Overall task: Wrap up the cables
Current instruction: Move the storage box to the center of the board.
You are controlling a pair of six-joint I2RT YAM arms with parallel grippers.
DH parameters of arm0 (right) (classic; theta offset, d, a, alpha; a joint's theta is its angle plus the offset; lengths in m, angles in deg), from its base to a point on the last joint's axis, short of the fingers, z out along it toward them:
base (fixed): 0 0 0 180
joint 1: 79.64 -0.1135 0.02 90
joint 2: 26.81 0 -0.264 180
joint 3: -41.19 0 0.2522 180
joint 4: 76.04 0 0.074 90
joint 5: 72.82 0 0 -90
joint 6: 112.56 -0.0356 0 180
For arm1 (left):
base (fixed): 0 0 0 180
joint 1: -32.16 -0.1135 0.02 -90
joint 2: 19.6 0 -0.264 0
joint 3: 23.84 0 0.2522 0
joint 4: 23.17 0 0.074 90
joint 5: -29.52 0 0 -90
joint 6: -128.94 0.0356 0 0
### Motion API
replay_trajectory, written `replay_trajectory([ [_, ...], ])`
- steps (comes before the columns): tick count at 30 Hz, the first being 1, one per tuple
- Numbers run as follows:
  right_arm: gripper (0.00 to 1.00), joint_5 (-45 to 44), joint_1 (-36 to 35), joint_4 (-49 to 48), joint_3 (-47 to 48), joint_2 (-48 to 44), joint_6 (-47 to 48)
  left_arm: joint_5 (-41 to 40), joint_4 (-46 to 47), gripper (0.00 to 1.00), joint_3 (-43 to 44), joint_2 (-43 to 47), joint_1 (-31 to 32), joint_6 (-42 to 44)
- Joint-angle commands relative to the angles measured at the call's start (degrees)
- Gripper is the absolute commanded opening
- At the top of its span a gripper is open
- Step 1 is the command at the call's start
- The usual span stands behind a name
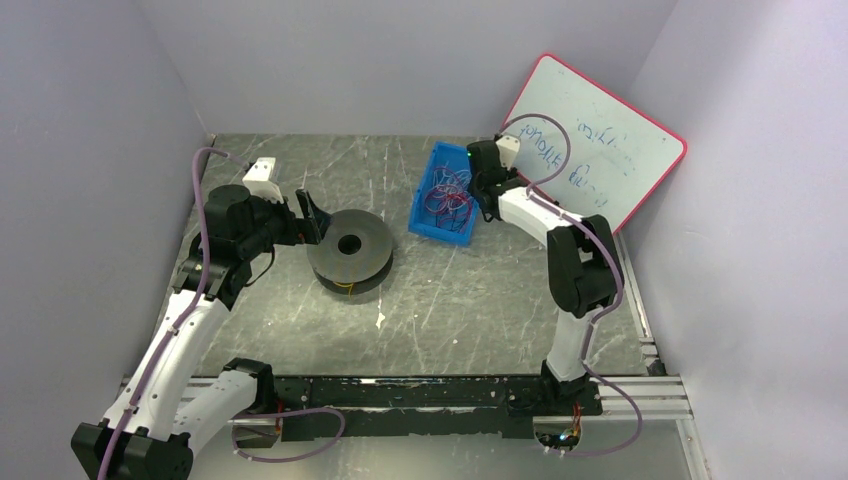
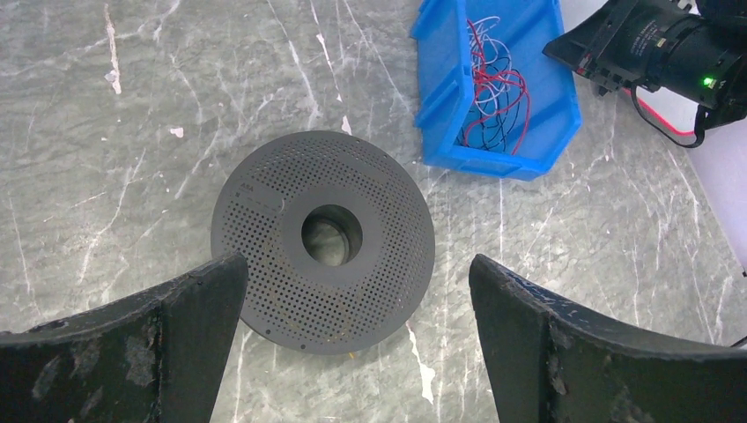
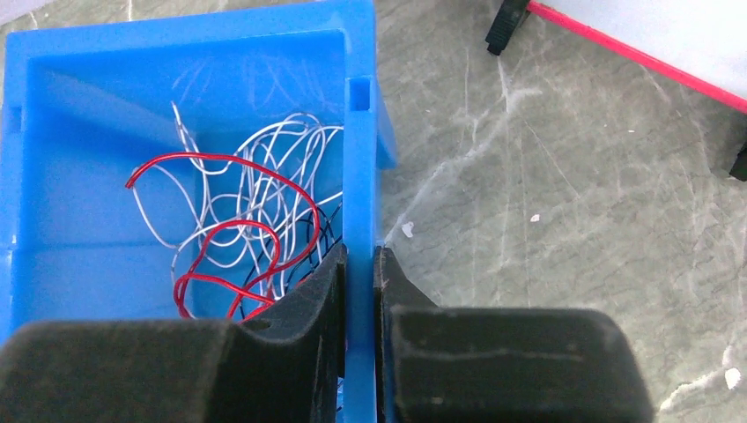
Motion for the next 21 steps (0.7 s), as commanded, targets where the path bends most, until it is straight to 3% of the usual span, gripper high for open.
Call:
replay_trajectory([
  [1, 0.04, -2.7, 0.3, -3.0, -1.9, -3.1, -2.2, 1.6, 1.6, 1.00, 1.3, -0.2, -0.5, -1.2],
  [7, 0.31, -2.6, 0.3, -3.7, -2.5, -5.0, -0.9, 1.9, 1.5, 0.99, 1.2, -0.4, -0.5, -3.8],
  [21, 0.65, 1.0, 0.3, 0.4, -4.2, -14.9, 3.0, 0.4, 1.3, 1.00, 1.5, -1.7, -0.5, -3.7],
])
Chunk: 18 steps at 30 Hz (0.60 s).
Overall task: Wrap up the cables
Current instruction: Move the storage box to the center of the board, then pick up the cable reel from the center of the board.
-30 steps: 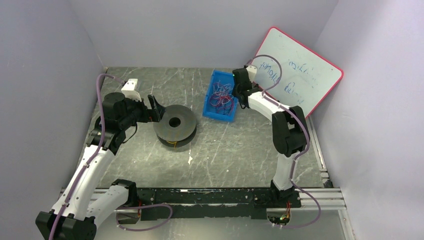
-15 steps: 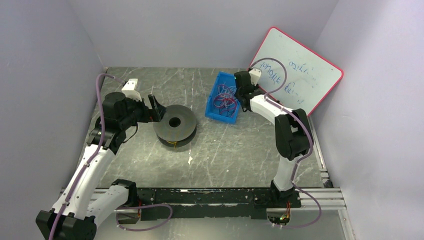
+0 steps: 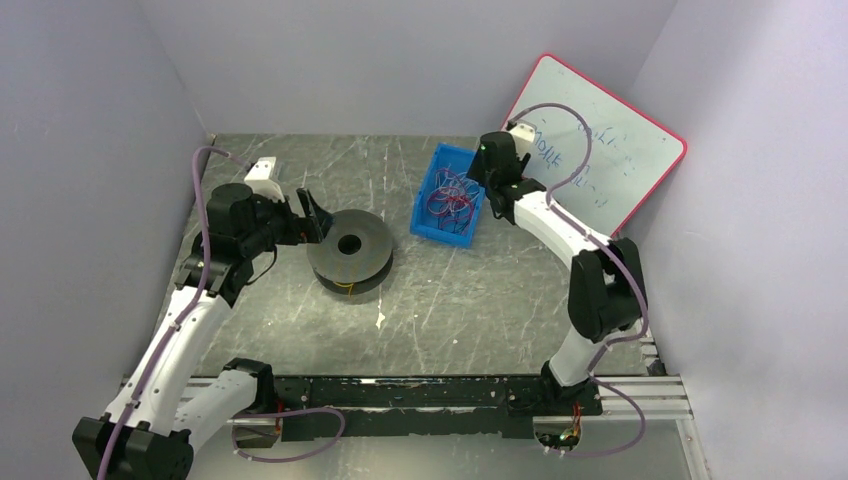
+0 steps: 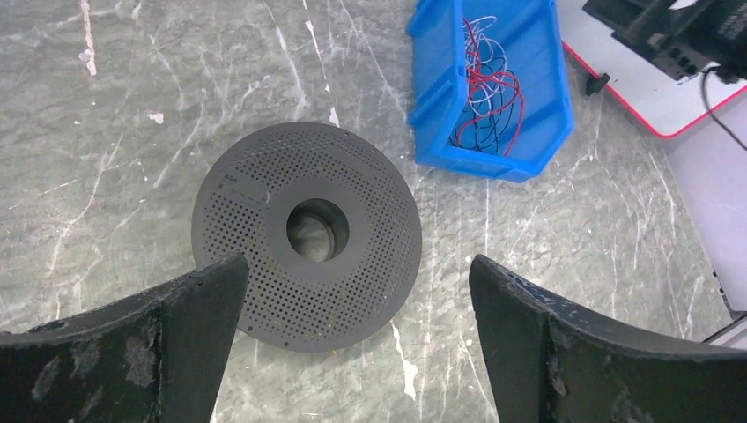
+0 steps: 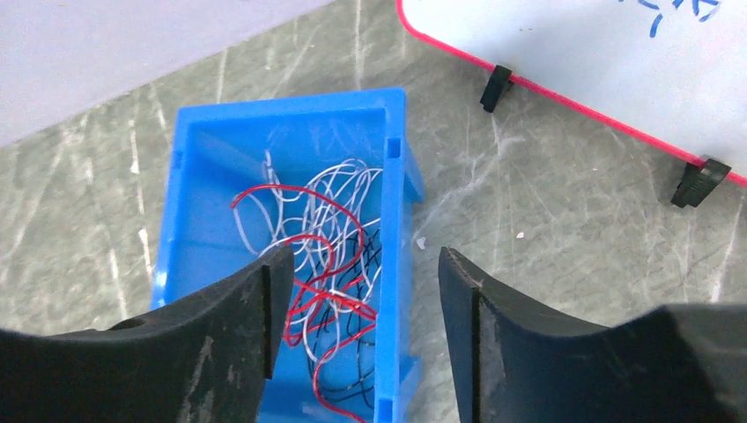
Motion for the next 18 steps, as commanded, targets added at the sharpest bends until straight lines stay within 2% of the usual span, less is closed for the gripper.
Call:
replay_trajectory([
  [1, 0.66, 2.3, 0.3, 1.9, -1.8, -6.6, 2.7, -0.3, 0.8, 1.00, 1.7, -1.1, -0.5, 0.1],
  [8, 0.67, 8.8, 0.2, 3.5, -6.8, -17.3, 5.7, 5.6, 2.1, 1.00, 0.8, -1.2, 0.0, 4.9],
  [18, 0.75, 19.8, 0.0, 7.6, -14.6, -29.1, 6.9, -4.8, -3.6, 0.99, 4.2, -8.1, 11.4, 4.8],
])
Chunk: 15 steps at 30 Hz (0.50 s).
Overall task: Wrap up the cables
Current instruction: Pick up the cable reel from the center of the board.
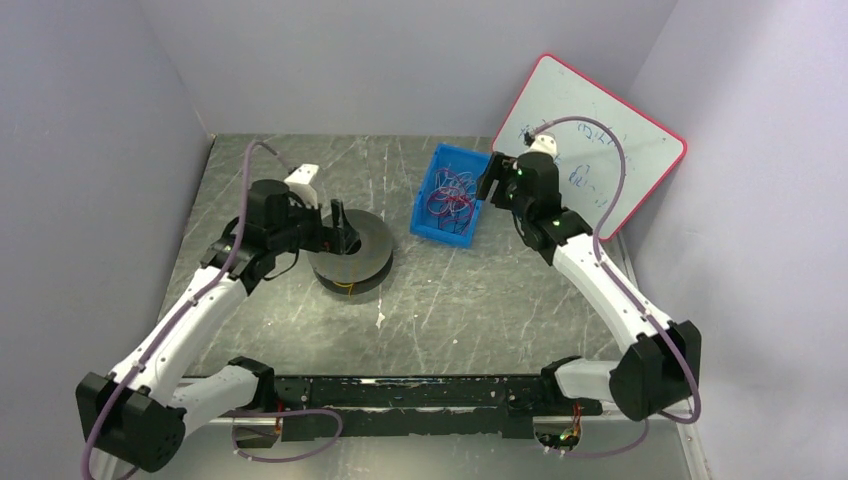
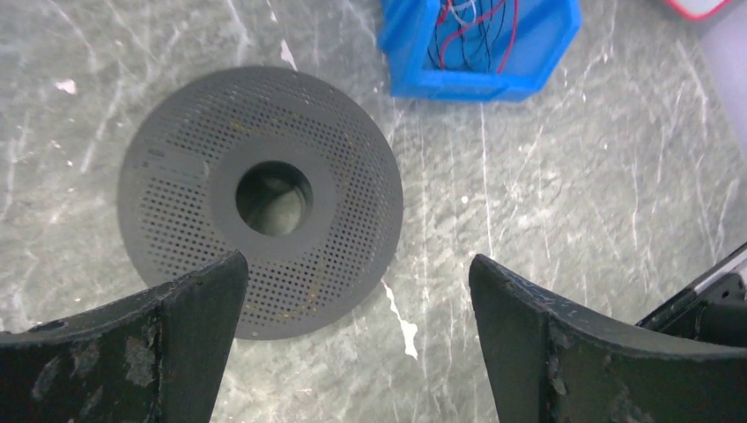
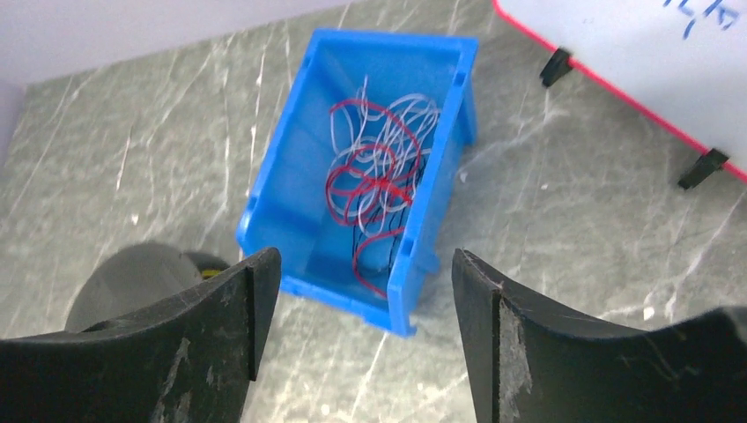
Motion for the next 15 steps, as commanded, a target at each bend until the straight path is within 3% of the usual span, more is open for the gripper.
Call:
replay_trajectory([
  [1, 0.77, 5.8, 0.0, 3.9, -3.2, -5.2, 1.5, -5.6, -2.2, 0.99, 3.2, -2.2, 4.5, -0.2],
  [8, 0.86, 3.9, 0.0, 7.7, -6.9, -13.1, 2.1, -11.9, -4.9, 1.00, 7.9, -9.3, 10.3, -4.5],
  [12, 0.99, 4.0, 0.0, 8.5, -9.3, -16.7, 1.1, -13.7, -6.0, 1.00, 10.1, -13.8, 12.2, -5.6],
  [15, 1.00, 3.7, 0.0, 9.7, -10.2, -18.4, -0.1, -16.2, -6.4, 1.00, 11.4, -16.8, 14.0, -5.7],
])
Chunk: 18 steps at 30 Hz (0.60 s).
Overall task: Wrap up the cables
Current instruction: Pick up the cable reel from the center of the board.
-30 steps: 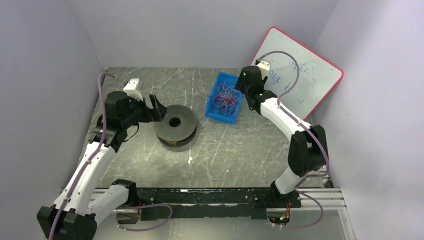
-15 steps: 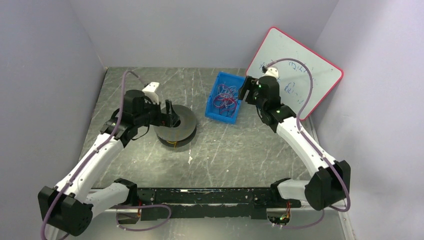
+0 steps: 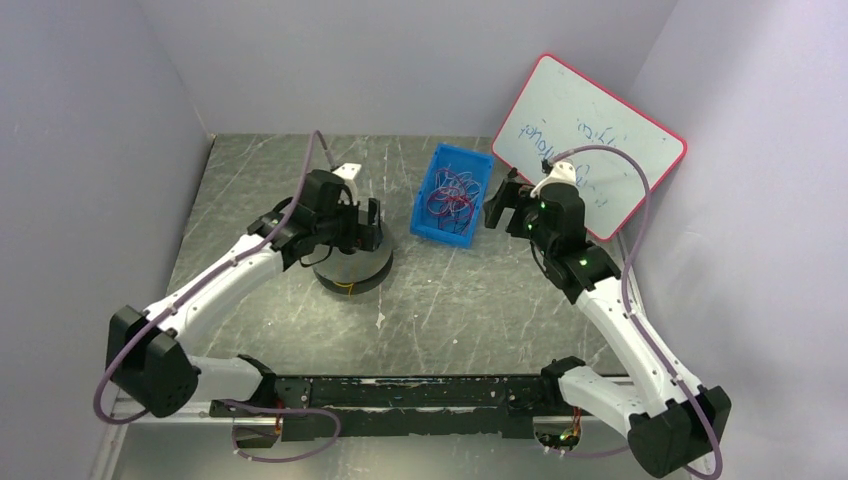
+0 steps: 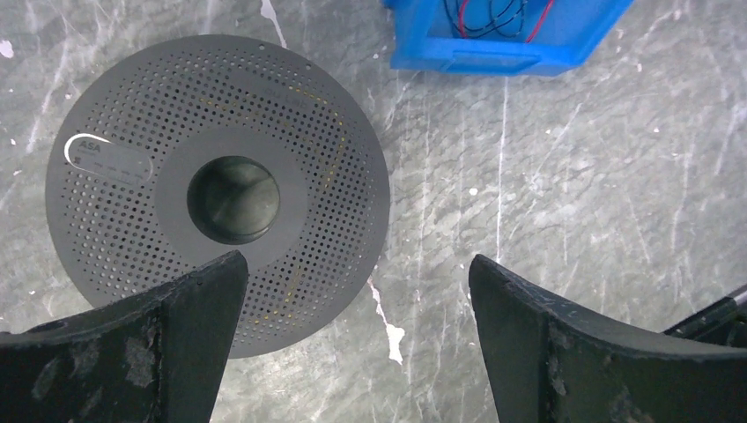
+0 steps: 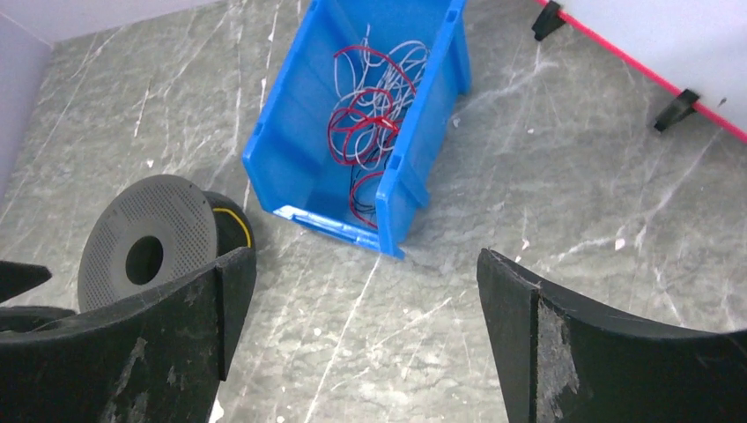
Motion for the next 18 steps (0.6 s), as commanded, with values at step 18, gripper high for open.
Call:
replay_trajectory([
  [18, 1.00, 2.3, 0.1, 1.5, -6.6, -5.5, -2.6, -15.1, -9.3, 1.00, 12.8, -22.5, 5.8, -4.8],
])
